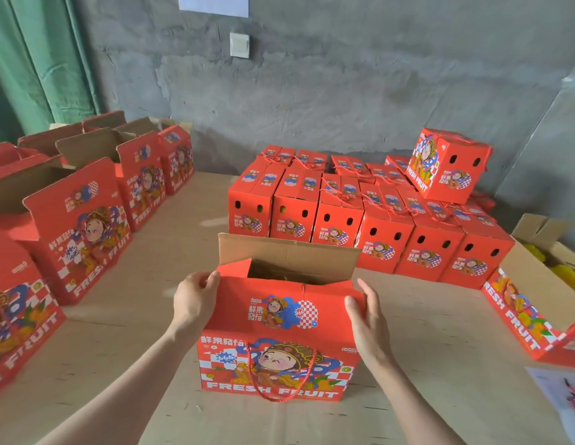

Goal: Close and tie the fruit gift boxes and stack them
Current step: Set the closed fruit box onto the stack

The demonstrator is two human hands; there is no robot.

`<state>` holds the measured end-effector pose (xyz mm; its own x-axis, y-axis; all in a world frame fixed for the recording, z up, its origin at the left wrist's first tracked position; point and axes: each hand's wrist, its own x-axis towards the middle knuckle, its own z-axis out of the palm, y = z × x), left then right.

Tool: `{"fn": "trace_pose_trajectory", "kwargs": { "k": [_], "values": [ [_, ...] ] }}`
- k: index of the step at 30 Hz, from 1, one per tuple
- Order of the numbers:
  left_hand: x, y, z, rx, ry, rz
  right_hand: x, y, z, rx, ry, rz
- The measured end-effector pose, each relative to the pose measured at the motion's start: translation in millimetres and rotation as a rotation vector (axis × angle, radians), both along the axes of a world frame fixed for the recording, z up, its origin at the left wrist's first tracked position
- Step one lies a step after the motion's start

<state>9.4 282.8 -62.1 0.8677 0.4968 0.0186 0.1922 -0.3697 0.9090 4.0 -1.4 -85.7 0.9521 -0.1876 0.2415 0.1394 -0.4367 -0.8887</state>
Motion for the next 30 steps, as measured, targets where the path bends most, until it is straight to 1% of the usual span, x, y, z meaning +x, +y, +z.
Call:
{"fn": "trace_pose_trajectory", "kwargs": {
  "k": [2,3,6,8,10,12,14,18,20,22,24,30],
  "values": [
    [-1.8,-1.5,0.0,0.035,-0.051,-0.002,-2.0,0.5,-4.7,-0.086,-0.111,-0.019],
    [-3.4,-2.3,-0.7,0.089,-0.07,-0.026,-2.0,0.3,-5.0,-0.135,-0.163,-0.019],
    [-10.5,-7.2,-7.8,0.359,-0.135,-0.087,1.6,-2.4,-6.6,-0.335,-0.285,-0.015],
    [-16.5,-9.2,-12.3,0.55,-0.136,-0.14,2.8,-3.0,-7.1,-0.457,-0.334,-0.017],
    [-22.0,-10.0,-13.2,0.657,-0.129,-0.201,2.8,-4.0,-6.2,-0.57,-0.4,0.014],
    [-25.3,-10.6,-10.3,0.735,-0.182,-0.241,1.0,-4.8,-2.8,-0.664,-0.42,0.081],
    [-27.4,-12.5,-8.6,0.823,-0.208,-0.255,-0.1,-5.7,3.1,-0.736,-0.375,0.134],
    [-26.2,-16.0,-6.2,0.838,-0.161,-0.256,0.7,7.4,9.5,-0.899,-0.263,0.103],
    [-25.2,-15.9,-7.0,0.84,-0.164,-0.246,2.7,20.1,8.4,-0.991,-0.124,0.114],
    [-24.1,-15.9,-7.6,0.84,-0.164,-0.241,4.6,26.0,5.3,-1.038,-0.054,0.134],
    [-23.4,-16.3,-7.0,0.84,-0.142,-0.25,5.4,26.7,4.8,-1.025,-0.037,0.15],
    [-19.8,-14.7,-7.6,0.88,-0.086,-0.276,5.4,29.1,5.6,-0.945,-0.097,0.145]
  ]
}}
